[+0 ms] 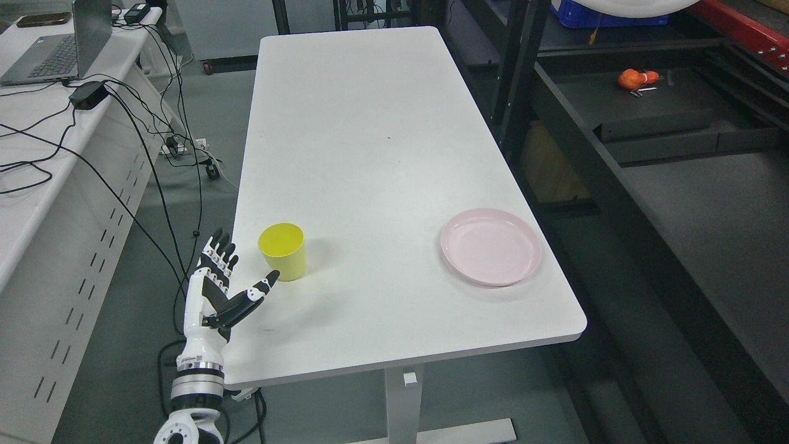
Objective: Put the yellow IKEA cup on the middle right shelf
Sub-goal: 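Move the left hand toward the yellow cup on the table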
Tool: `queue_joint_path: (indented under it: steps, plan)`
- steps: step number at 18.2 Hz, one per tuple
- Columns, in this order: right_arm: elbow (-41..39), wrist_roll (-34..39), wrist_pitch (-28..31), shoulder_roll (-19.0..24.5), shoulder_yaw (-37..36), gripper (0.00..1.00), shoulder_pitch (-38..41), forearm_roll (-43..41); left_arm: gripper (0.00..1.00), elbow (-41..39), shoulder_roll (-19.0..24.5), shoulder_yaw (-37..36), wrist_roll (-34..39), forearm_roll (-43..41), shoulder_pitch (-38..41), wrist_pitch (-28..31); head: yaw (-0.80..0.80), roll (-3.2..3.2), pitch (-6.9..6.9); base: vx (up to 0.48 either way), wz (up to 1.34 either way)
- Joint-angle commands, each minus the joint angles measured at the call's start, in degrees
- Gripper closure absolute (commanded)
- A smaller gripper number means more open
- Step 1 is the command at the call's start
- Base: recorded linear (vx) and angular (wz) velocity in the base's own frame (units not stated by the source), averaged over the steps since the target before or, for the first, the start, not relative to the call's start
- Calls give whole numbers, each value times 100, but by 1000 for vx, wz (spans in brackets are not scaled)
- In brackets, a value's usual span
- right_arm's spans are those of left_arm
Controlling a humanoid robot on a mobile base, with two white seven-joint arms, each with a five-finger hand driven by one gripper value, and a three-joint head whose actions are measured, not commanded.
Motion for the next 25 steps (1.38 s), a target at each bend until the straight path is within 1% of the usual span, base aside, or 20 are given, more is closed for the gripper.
queue_joint_path:
  steps: [1, 7, 11, 17, 23, 25]
  plan:
    - [0, -4, 1, -100, 97, 1, 79, -141, 1, 118, 100, -134, -4, 45, 61, -7, 0, 0, 0, 0, 0]
    - [0, -4, 1, -100, 97, 1, 79, -141, 1, 223, 100, -143, -13, 132, 43, 46, 0, 0, 0, 0, 0]
    - [0, -4, 1, -100, 97, 1, 79, -141, 1, 741, 100, -82, -30, 467, -202, 99, 0, 0, 0, 2, -12]
    - [0, -4, 1, -100, 97, 1, 79, -141, 1, 1672, 100, 94, -57, 467, -879, 125, 0, 0, 0, 0, 2]
    - [0, -4, 1, -100, 97, 1, 79, -141, 1, 2314, 100, 42, -65, 450, -1389, 134, 0, 0, 0, 0, 0]
    - [0, -4, 1, -100, 97, 1, 79, -141, 1, 2456, 100, 24, -83, 450, -1608, 221, 0, 0, 0, 0, 0]
